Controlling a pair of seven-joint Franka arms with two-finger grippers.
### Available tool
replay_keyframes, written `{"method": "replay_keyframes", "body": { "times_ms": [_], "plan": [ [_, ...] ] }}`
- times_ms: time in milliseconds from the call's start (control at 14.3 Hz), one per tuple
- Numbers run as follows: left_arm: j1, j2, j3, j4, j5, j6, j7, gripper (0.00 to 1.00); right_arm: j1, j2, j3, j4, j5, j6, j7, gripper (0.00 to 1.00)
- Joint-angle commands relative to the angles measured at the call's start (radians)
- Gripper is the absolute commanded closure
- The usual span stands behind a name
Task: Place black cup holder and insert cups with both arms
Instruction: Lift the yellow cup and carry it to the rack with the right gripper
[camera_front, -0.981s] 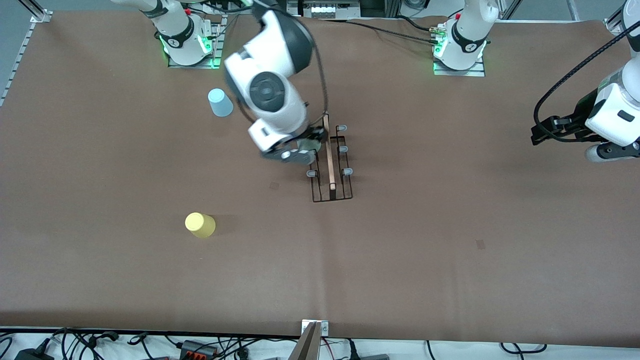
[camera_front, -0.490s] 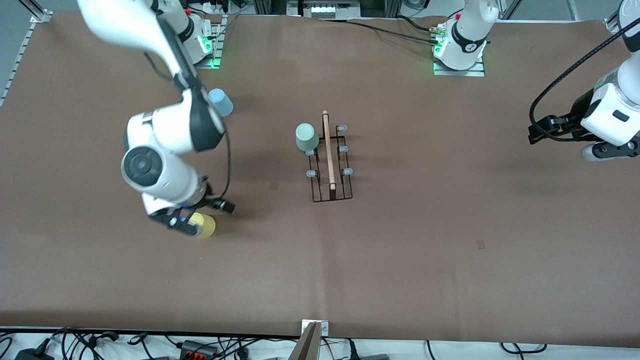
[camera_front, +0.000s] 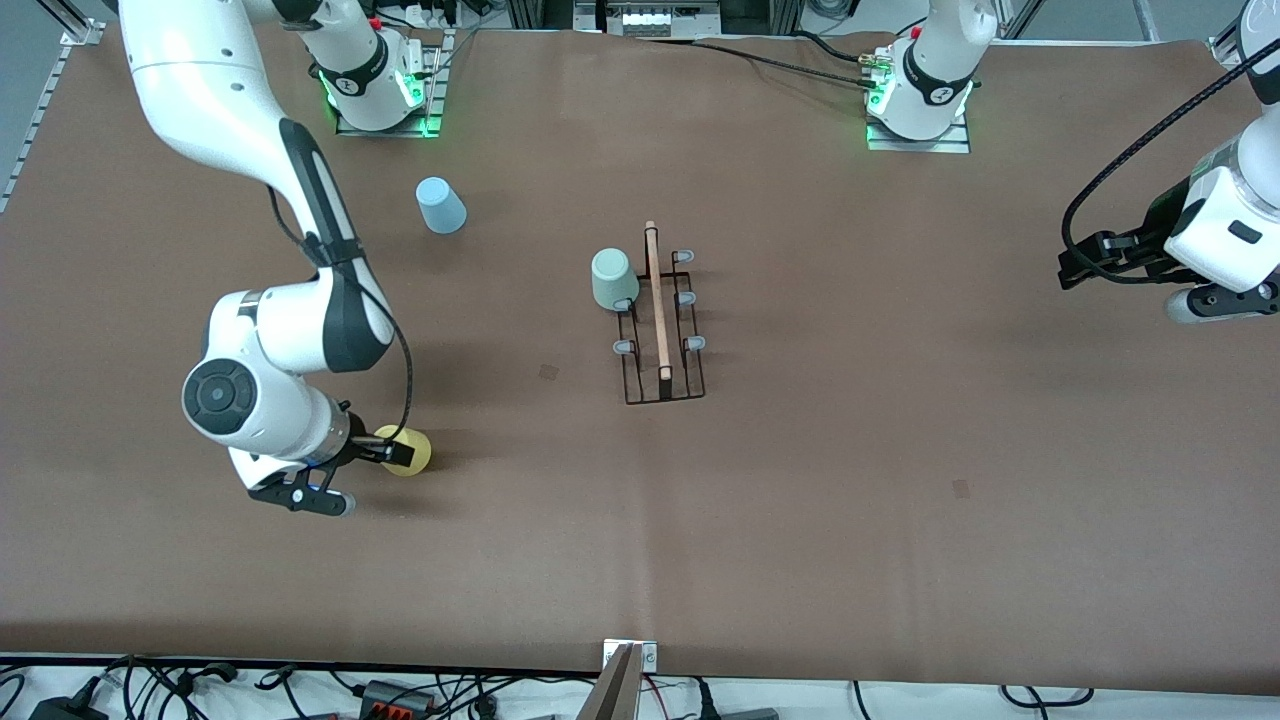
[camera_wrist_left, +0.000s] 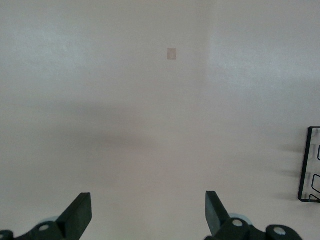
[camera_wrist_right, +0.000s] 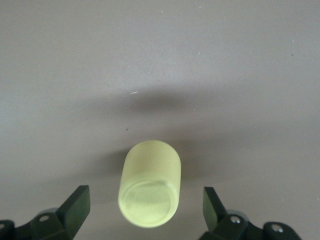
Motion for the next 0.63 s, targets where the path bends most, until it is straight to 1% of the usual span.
{"method": "replay_keyframes", "body": {
  "times_ms": [0,70,280,350,560],
  "plan": [
    [0.005,-0.023,0.003,-0.027,-0.028,0.017,0.000,0.00,-0.019,0.042,0.026,0.043,0.020,-0.010,-0.037,0.00],
    [0.005,-0.025,0.004,-0.027,-0.028,0.017,0.000,0.00,-0.019,0.045,0.028,0.043,0.035,-0.011,-0.049,0.00],
    [0.017,-0.023,0.003,-0.027,-0.028,0.015,0.020,0.00,-0.021,0.057,0.028,0.043,0.040,-0.014,-0.115,0.00],
    [0.017,-0.022,0.003,-0.026,-0.028,0.015,0.052,0.00,-0.021,0.060,0.028,0.043,0.040,-0.014,-0.115,0.00],
    [0.017,-0.022,0.004,-0.024,-0.028,0.015,0.054,0.00,-0.021,0.077,0.028,0.041,0.040,-0.017,-0.117,0.00]
  ]
}}
